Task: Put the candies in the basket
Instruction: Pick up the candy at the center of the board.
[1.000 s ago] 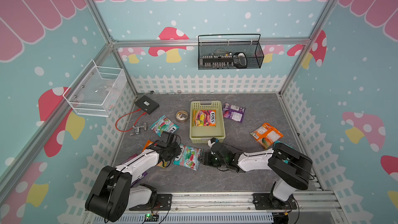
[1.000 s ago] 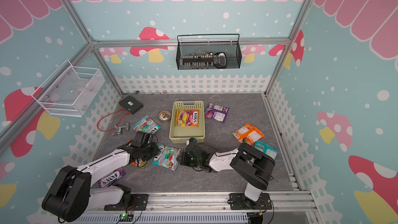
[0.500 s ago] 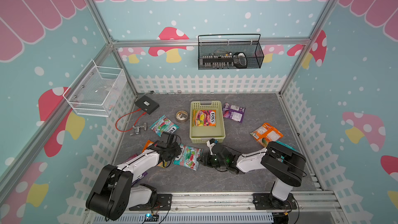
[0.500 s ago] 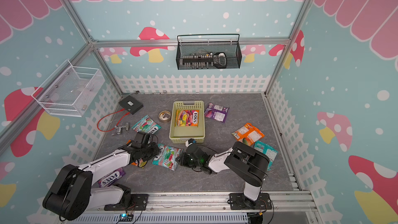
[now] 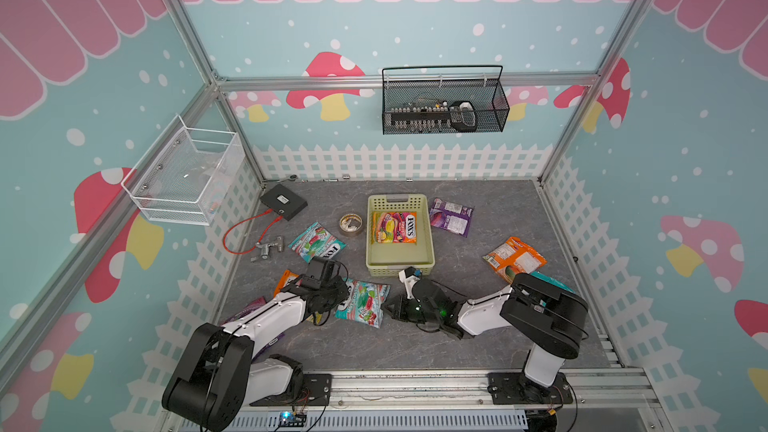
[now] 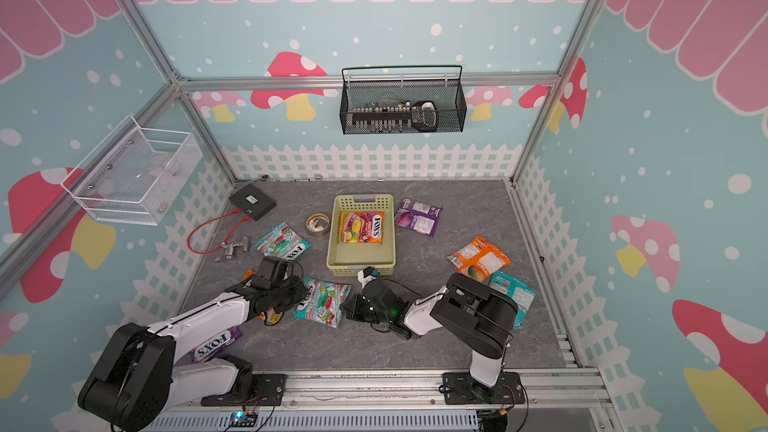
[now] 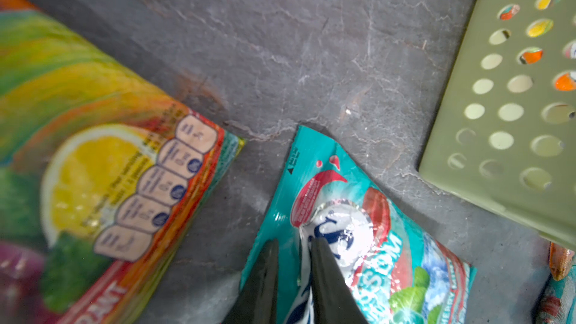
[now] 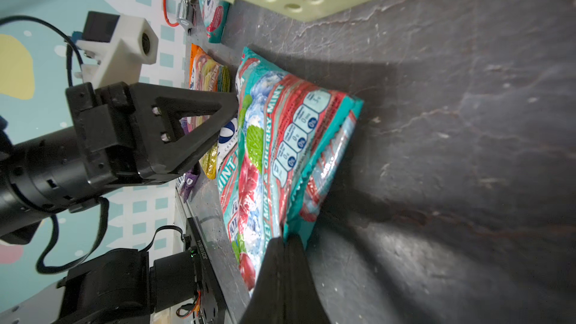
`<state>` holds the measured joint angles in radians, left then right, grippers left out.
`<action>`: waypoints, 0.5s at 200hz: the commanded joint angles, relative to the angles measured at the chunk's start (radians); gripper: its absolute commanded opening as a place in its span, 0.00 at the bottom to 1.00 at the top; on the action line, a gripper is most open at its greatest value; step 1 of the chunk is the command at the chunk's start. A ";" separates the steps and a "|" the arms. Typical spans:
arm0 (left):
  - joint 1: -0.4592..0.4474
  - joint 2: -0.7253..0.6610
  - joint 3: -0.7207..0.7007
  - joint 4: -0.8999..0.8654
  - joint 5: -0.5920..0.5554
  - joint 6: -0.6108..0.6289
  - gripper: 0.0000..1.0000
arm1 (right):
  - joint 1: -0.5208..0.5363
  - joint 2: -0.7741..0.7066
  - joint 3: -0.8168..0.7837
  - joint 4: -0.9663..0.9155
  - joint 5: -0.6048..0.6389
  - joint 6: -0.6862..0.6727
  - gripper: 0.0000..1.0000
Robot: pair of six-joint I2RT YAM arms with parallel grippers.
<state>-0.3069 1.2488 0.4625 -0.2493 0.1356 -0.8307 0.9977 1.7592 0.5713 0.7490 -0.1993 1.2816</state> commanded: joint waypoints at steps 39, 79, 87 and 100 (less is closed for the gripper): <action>0.004 -0.043 -0.014 -0.069 0.047 -0.025 0.26 | 0.008 -0.087 -0.031 0.043 -0.039 -0.095 0.00; 0.004 -0.110 0.011 -0.086 0.076 -0.043 0.33 | 0.008 -0.217 -0.028 -0.190 -0.025 -0.170 0.00; 0.005 -0.109 0.006 -0.085 0.082 -0.049 0.34 | 0.009 -0.226 -0.031 -0.202 -0.035 -0.182 0.00; 0.005 -0.092 0.001 -0.076 0.128 -0.042 0.34 | 0.009 -0.227 -0.038 -0.214 -0.044 -0.174 0.00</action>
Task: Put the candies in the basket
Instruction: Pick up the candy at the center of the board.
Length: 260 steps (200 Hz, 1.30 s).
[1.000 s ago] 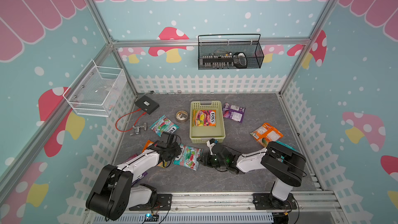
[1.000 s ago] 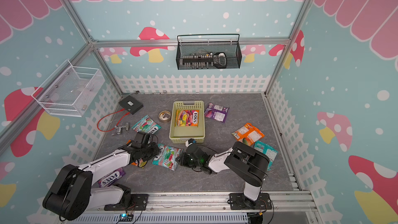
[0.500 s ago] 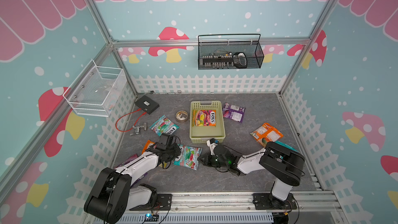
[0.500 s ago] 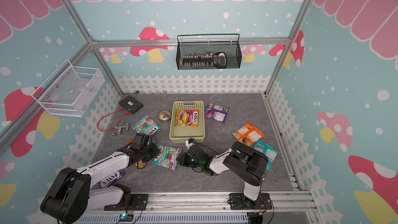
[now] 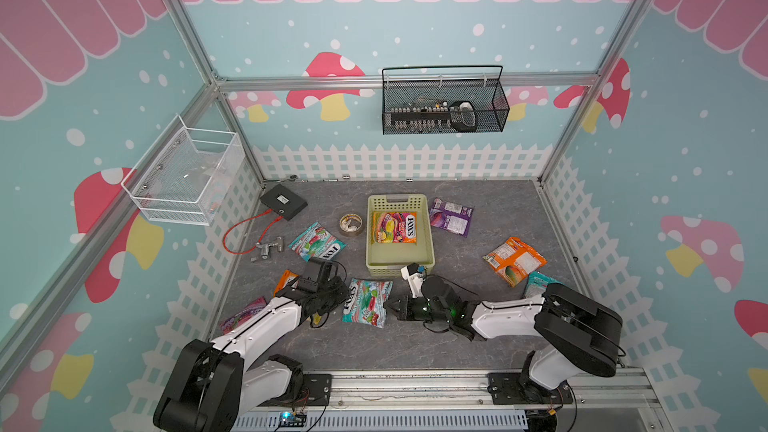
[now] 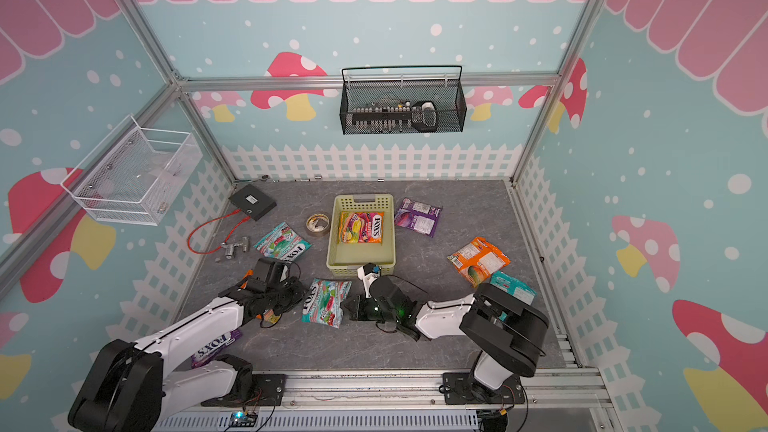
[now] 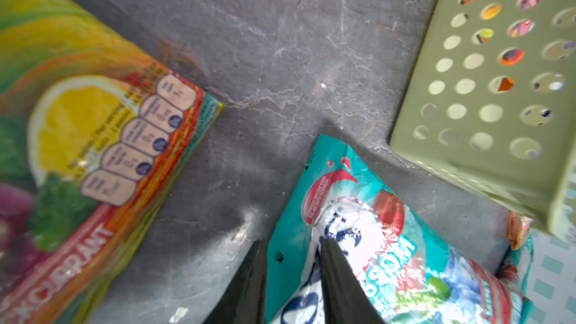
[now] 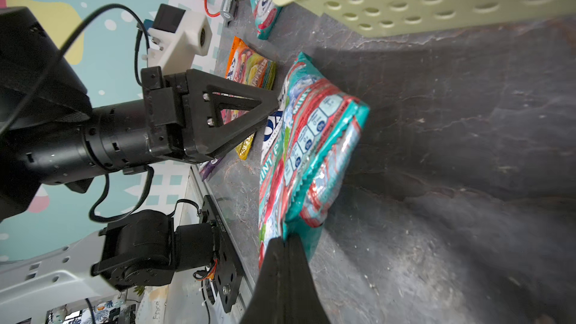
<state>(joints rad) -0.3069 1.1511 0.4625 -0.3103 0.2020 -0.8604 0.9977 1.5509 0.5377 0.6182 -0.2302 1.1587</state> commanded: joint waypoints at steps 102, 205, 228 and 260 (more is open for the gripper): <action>-0.012 0.076 -0.056 0.037 0.076 -0.002 0.28 | 0.006 0.146 -0.027 0.196 0.010 0.082 0.28; -0.018 0.063 -0.074 0.037 0.062 0.000 0.28 | 0.003 0.206 -0.061 0.314 0.045 0.142 0.32; -0.018 0.065 -0.080 0.043 0.052 -0.003 0.28 | 0.003 0.242 -0.065 0.337 0.068 0.185 0.32; -0.021 0.060 -0.090 0.044 0.053 -0.013 0.28 | 0.002 0.276 -0.059 0.389 0.042 0.195 0.25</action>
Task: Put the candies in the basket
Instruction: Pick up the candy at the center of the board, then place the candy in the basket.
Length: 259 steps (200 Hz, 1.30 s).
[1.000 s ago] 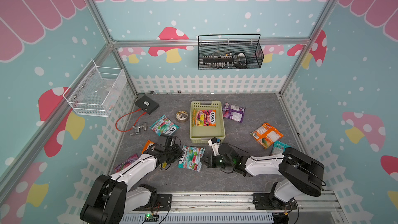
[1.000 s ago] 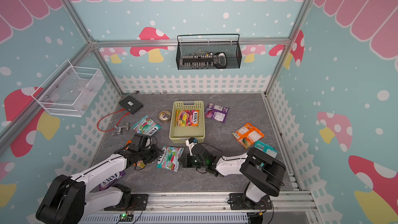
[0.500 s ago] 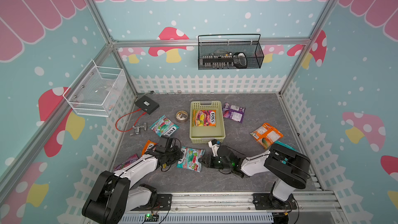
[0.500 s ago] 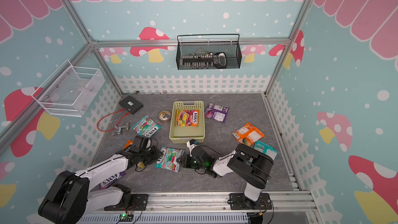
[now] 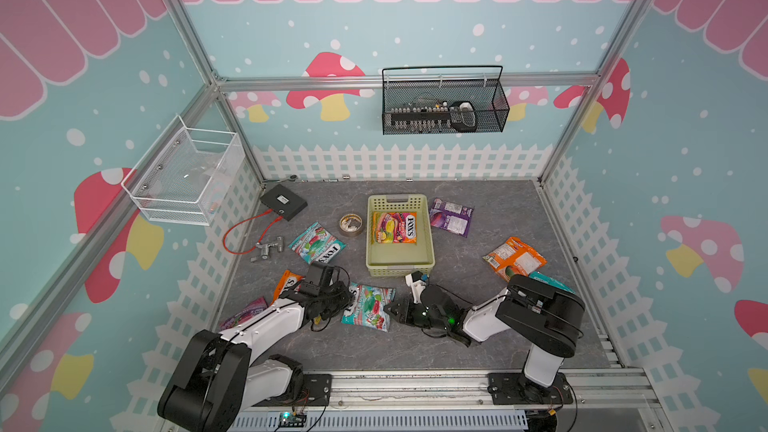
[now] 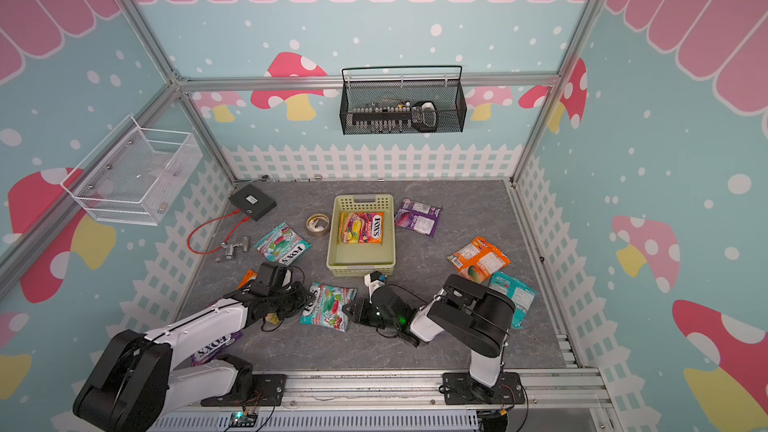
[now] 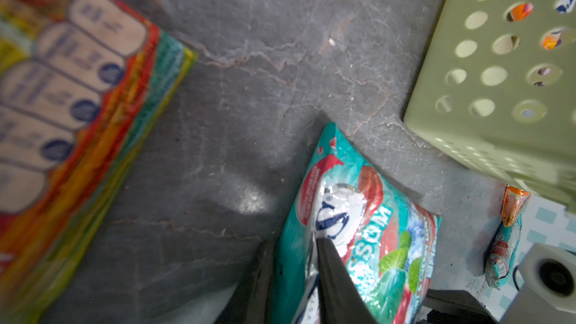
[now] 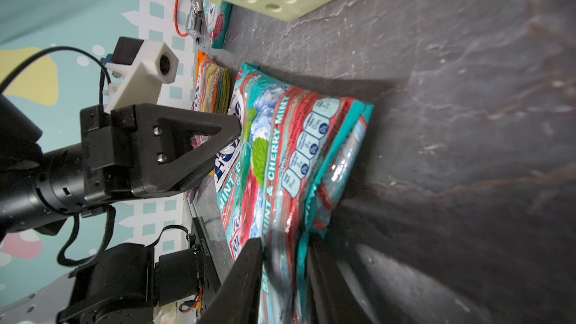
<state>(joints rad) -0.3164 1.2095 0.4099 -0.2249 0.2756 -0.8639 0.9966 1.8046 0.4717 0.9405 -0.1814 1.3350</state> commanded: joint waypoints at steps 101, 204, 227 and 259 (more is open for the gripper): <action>0.008 -0.242 0.070 -0.118 -0.028 -0.031 0.46 | 0.030 -0.350 0.009 -0.272 0.045 -0.218 0.00; 0.019 -0.289 0.376 -0.167 -0.152 0.229 0.99 | 0.004 -0.672 0.352 -0.915 0.053 -0.403 0.00; 0.019 -0.276 0.393 -0.165 -0.212 0.250 0.99 | -0.038 -0.639 0.465 -0.993 0.047 -0.468 0.00; 0.019 -0.244 0.407 -0.141 -0.236 0.307 0.99 | -0.179 -0.547 0.607 -1.069 0.000 -0.603 0.00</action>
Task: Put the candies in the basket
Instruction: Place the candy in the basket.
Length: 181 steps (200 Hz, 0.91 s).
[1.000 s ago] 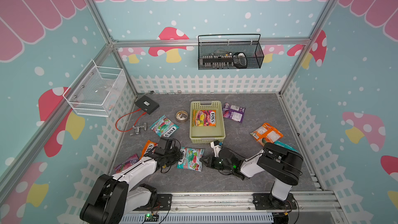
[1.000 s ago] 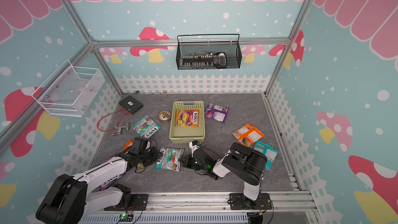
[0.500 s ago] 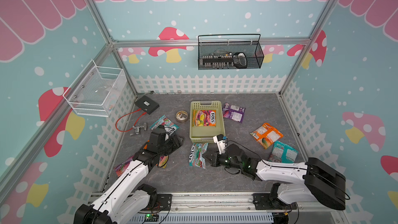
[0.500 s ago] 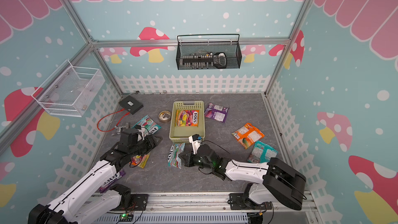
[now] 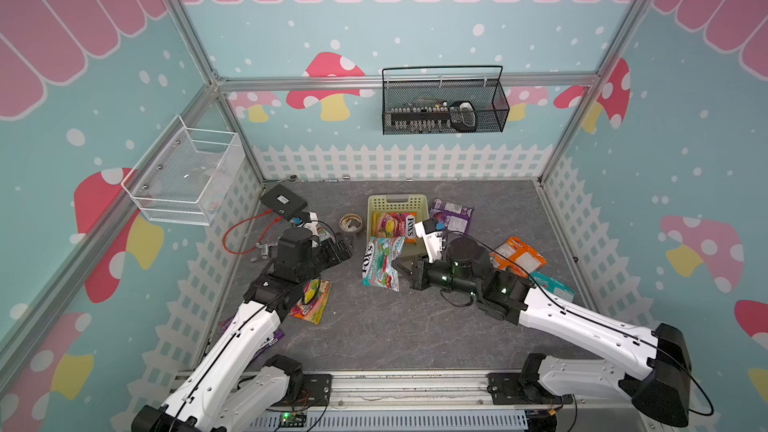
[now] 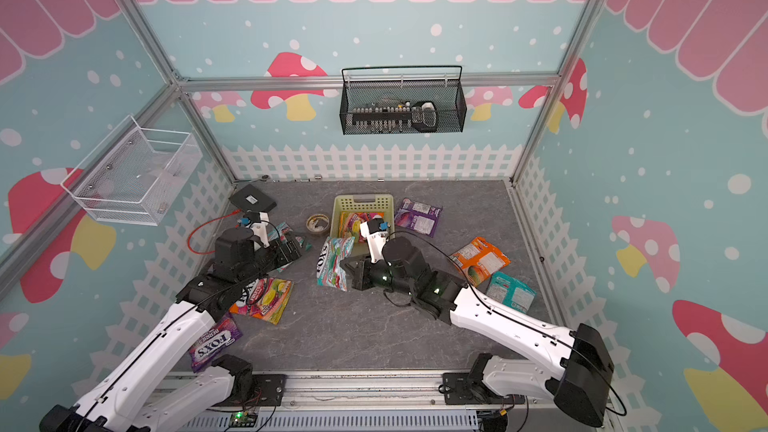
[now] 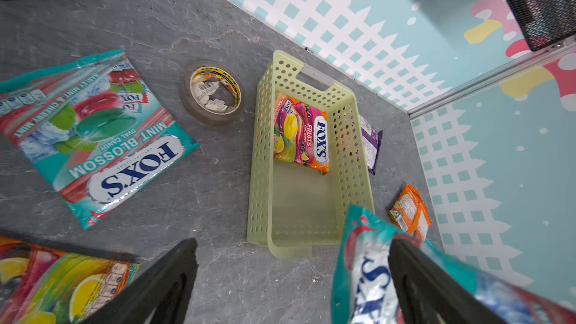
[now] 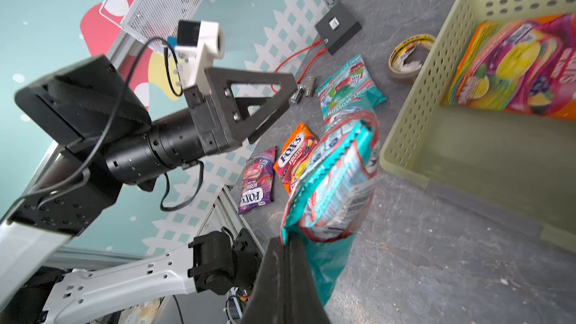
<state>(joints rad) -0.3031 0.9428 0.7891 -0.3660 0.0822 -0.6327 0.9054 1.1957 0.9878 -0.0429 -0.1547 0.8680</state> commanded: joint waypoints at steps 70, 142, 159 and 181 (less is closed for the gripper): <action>0.006 0.070 -0.015 0.080 0.010 0.110 0.99 | -0.275 0.389 0.345 -0.162 -0.020 -0.347 0.00; 0.005 0.114 -0.039 0.087 -0.039 0.083 0.99 | -0.322 0.727 0.571 -0.083 -0.131 -0.330 0.00; 0.006 0.120 -0.043 0.088 -0.038 0.076 0.99 | -0.337 0.777 0.590 -0.057 -0.161 -0.323 0.00; 0.006 0.131 -0.057 0.082 -0.053 0.067 0.99 | -0.357 0.838 0.593 -0.037 -0.174 -0.316 0.00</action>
<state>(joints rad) -0.3023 1.0618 0.7593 -0.2932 0.0589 -0.5499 0.5755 1.9934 1.5520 -0.1440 -0.2966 0.5476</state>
